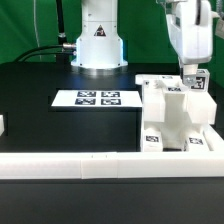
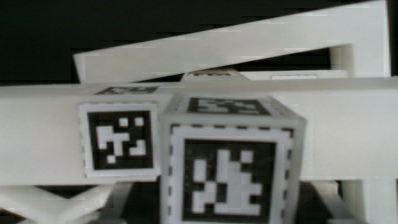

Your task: Assemble chair

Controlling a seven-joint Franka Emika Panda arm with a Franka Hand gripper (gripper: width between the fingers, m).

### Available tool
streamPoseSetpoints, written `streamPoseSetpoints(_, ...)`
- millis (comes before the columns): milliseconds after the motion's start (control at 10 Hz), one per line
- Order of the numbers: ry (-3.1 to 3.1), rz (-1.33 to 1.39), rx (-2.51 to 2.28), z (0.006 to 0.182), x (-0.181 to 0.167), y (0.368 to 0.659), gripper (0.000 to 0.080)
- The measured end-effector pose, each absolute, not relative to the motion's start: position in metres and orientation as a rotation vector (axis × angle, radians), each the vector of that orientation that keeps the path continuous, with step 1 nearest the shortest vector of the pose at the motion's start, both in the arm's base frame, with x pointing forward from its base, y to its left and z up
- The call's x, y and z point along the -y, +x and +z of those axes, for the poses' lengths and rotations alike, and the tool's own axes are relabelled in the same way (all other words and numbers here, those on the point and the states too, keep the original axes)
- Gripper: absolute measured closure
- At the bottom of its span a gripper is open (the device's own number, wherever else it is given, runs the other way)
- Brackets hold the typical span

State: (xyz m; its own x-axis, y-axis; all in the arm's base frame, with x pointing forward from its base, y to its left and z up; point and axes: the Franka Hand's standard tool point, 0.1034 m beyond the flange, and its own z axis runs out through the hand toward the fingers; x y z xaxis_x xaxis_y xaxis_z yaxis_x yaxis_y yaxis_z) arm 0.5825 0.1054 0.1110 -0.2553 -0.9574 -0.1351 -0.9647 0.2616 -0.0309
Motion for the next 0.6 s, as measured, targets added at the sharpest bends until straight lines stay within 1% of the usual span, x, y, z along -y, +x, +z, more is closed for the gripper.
streamPoseSetpoints(400,-1.776,0.089,-2.432,0.1108,-0.1057,0.5833,0.0514)
streamPoseSetpoints(500,-1.835,0.087,-2.388,0.111,-0.1059,0.5837,0.0324)
streamPoseSetpoints(600,-1.903,0.086,-2.332,0.1131,-0.1068,0.5877,0.0208)
